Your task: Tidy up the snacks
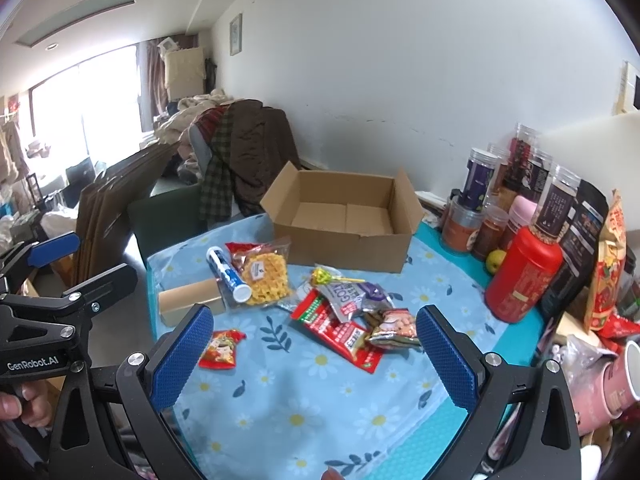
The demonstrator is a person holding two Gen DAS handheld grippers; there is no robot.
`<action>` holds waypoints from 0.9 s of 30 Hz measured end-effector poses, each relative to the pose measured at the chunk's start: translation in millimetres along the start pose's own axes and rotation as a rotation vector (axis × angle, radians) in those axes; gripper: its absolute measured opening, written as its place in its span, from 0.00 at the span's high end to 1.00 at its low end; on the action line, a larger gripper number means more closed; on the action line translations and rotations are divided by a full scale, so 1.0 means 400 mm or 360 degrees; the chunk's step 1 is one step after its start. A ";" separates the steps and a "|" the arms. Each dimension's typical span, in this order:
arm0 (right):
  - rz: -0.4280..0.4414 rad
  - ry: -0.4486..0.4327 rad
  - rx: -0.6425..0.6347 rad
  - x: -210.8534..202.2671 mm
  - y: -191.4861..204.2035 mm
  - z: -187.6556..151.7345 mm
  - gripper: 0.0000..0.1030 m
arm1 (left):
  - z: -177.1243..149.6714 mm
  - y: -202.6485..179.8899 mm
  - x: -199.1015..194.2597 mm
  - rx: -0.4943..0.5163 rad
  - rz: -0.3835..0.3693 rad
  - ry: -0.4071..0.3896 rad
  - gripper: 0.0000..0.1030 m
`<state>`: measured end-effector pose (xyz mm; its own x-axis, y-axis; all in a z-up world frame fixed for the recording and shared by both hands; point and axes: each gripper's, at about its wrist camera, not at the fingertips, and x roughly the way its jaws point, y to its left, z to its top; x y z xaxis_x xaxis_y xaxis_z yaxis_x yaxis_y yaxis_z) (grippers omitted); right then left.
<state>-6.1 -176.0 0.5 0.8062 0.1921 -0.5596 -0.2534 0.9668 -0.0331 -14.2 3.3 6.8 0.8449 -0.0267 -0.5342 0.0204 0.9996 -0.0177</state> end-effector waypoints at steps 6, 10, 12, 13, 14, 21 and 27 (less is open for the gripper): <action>-0.0016 -0.0005 0.0009 -0.002 -0.007 0.002 0.00 | -0.002 0.002 0.001 -0.0008 0.0001 -0.0005 0.00; -0.0015 -0.0010 0.0010 -0.004 -0.009 0.003 0.00 | -0.005 0.006 0.001 -0.0022 -0.0005 -0.0001 0.00; -0.0012 -0.0013 0.0008 -0.003 -0.010 0.002 0.00 | -0.005 0.007 -0.002 -0.0023 -0.0001 -0.0007 0.00; -0.0013 -0.0012 0.0005 -0.003 -0.009 0.002 0.00 | -0.005 0.008 -0.004 -0.0025 0.0002 -0.0011 0.00; -0.0013 -0.0012 0.0004 -0.002 -0.008 0.002 0.00 | -0.005 0.009 -0.004 -0.0029 0.0003 -0.0012 0.00; -0.0010 -0.0013 0.0004 -0.003 -0.008 0.002 0.00 | -0.006 0.016 -0.009 -0.0045 0.0005 -0.0022 0.00; -0.0007 -0.0016 -0.0004 -0.001 -0.007 0.001 0.00 | -0.008 0.019 -0.010 -0.0047 -0.0002 -0.0017 0.00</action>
<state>-5.6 -178.9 1.3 0.8126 0.1893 -0.5512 -0.2510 0.9673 -0.0377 -19.2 11.0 6.0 0.8505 -0.0275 -0.5252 0.0054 0.9990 -0.0435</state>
